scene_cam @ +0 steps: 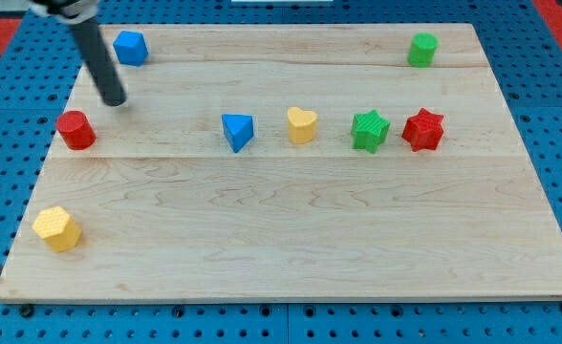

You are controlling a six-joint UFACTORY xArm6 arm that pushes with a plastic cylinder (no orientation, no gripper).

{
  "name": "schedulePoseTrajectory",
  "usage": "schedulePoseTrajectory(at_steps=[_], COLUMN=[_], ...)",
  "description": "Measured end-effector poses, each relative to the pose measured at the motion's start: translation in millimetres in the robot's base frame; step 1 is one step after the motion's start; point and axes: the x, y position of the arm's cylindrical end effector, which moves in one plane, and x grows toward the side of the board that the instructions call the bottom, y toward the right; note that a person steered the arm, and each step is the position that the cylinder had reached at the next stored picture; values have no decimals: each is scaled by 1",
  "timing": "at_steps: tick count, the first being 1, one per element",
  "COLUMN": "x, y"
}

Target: Move the blue cube towards the blue triangle

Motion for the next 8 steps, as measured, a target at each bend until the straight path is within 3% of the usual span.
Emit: schedulePoseTrajectory(at_steps=[1,2,3,4,5,7,8], x=[-47,-105,-145,-117,-78,-38,-57], y=[65,71,-11,-42,15,17,0])
